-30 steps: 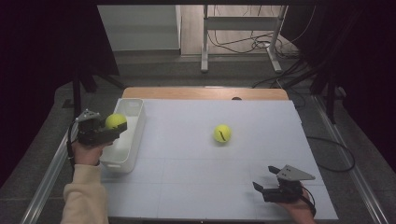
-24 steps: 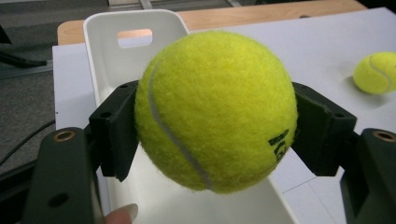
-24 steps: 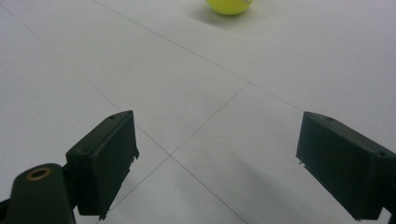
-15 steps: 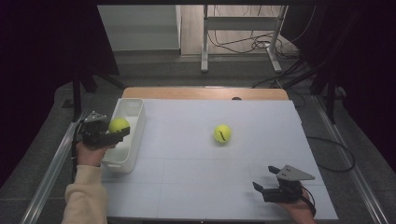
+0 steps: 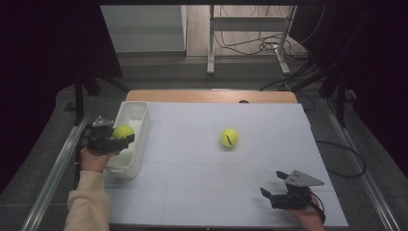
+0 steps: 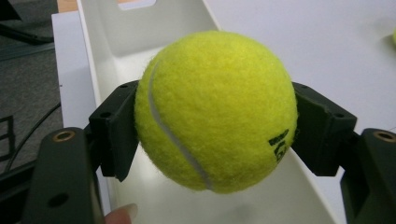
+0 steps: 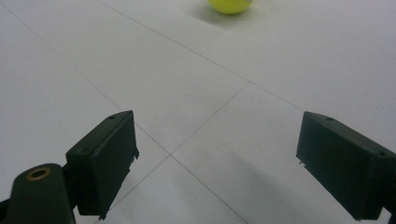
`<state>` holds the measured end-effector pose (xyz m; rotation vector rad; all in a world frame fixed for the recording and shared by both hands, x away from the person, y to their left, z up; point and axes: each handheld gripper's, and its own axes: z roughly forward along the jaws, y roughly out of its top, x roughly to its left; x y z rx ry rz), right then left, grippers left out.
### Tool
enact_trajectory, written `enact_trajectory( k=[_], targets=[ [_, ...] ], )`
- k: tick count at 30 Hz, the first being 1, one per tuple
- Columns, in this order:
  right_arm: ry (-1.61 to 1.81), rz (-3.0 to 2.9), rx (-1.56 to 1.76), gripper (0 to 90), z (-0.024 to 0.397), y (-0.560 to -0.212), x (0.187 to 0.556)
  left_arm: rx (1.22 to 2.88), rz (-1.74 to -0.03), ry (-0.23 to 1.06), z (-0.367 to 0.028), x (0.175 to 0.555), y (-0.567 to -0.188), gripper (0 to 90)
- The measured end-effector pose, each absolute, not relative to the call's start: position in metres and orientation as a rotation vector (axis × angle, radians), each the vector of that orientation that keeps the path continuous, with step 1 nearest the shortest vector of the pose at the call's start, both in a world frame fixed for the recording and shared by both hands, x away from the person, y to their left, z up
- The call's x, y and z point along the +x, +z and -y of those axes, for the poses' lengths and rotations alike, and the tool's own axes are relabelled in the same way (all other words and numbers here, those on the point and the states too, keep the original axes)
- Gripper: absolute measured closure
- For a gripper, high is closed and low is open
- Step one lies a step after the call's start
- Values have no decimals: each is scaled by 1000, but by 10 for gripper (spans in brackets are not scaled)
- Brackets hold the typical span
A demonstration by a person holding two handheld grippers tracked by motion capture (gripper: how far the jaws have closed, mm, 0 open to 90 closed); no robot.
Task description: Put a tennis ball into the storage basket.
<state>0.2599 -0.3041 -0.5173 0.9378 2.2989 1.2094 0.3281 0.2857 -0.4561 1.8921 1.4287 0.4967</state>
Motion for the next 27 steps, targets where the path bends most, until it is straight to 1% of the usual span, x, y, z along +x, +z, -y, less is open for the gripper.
enact_trajectory(
  k=[16,23,25,26,27],
  targets=[
    [1212,-2298,939,128,304,-518,260,1922,-1443,497,-287,328,-458,260],
    [1210,-2299,939,128,304,-518,260,1939,-1445,519,-286,327,-457,258],
    [1211,-2298,939,128,304,-518,260,1939,-1447,523,-286,327,-457,240],
    [1211,-2298,939,128,304,-518,260,1925,-1452,526,-286,328,-457,188],
    [1210,-2298,939,128,304,-518,260,1925,-1452,526,-286,328,-457,162]
  ],
)
